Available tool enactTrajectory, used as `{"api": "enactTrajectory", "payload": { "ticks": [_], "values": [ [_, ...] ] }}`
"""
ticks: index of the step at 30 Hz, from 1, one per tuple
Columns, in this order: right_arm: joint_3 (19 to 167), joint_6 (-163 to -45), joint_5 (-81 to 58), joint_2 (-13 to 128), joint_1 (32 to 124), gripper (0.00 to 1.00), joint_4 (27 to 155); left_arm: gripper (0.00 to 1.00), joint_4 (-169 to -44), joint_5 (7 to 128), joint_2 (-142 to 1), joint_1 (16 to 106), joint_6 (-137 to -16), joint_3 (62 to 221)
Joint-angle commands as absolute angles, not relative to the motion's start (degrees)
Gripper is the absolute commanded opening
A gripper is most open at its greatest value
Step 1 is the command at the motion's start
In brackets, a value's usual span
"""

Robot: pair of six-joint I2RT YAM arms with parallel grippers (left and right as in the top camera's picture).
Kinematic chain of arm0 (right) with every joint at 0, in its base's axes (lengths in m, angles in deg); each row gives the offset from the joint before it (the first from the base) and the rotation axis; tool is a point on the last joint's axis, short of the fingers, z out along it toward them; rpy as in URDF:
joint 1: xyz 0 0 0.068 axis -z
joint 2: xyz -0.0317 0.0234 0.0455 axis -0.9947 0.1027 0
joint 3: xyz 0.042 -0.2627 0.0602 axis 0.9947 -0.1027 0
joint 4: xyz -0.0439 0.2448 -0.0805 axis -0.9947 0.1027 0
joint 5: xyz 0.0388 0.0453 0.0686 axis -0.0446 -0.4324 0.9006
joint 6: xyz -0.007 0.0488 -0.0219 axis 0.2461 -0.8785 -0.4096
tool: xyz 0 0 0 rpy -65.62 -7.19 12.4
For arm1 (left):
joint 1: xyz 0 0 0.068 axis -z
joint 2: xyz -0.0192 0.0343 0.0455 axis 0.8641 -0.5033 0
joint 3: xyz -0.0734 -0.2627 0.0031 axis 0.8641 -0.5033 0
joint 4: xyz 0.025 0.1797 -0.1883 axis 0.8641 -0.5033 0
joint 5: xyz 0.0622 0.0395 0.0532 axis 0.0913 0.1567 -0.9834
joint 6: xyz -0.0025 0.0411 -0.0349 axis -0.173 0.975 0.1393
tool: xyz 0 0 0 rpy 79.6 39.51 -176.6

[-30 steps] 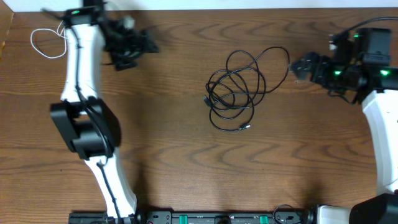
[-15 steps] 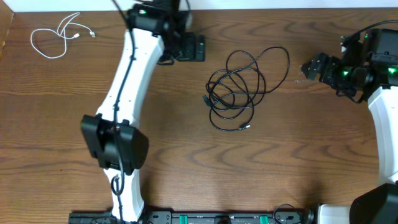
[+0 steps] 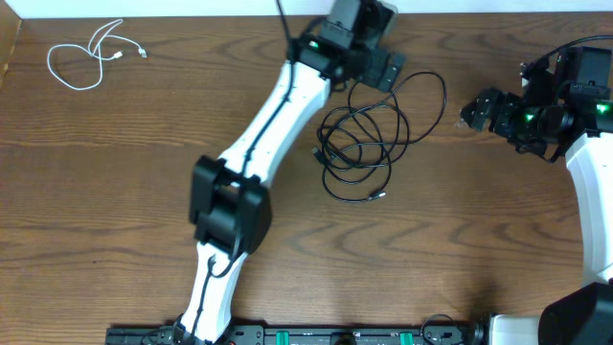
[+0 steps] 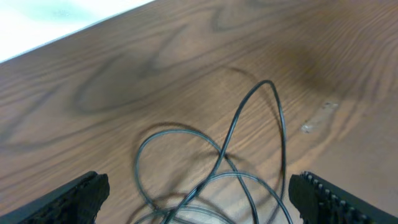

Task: Untangle cables
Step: 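Move the left gripper back over the black cable bundle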

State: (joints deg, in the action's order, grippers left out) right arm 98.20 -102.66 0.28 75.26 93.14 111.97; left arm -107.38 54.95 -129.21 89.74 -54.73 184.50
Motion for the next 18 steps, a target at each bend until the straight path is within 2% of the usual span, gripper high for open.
{"api": "enactTrajectory", "payload": {
  "ticks": [1, 7, 9, 10, 14, 16, 18],
  "values": [
    [98.2, -101.9, 0.5, 75.3, 92.7, 0.99, 112.4, 0.98, -105.4, 55.4, -133.4, 90.9, -53.6, 184.5],
    [98.2, -101.9, 0.5, 75.3, 92.6, 0.99, 112.6, 0.99, -100.1, 55.4, -138.7, 93.1, -53.6, 184.5],
    [98.2, -101.9, 0.6, 75.3, 92.6, 0.99, 112.9, 0.88, -98.9, 55.4, -140.3, 93.6, -53.6, 184.5],
    [98.2, -101.9, 0.6, 75.3, 92.6, 0.99, 113.1, 0.79, -98.7, 55.4, -140.6, 93.8, -53.6, 184.5],
    [98.2, -101.9, 1.0, 75.3, 92.6, 0.99, 113.5, 0.64, -98.9, 55.4, -141.1, 94.0, -53.6, 184.5],
    [98.2, -101.9, 1.8, 75.3, 92.6, 0.99, 113.4, 0.47, -98.9, 55.7, -141.1, 94.0, -53.6, 184.5],
    [98.2, -101.9, 2.5, 75.3, 92.6, 0.99, 113.4, 0.37, -99.0, 55.6, -141.1, 94.0, -53.6, 184.5]
  ]
}}
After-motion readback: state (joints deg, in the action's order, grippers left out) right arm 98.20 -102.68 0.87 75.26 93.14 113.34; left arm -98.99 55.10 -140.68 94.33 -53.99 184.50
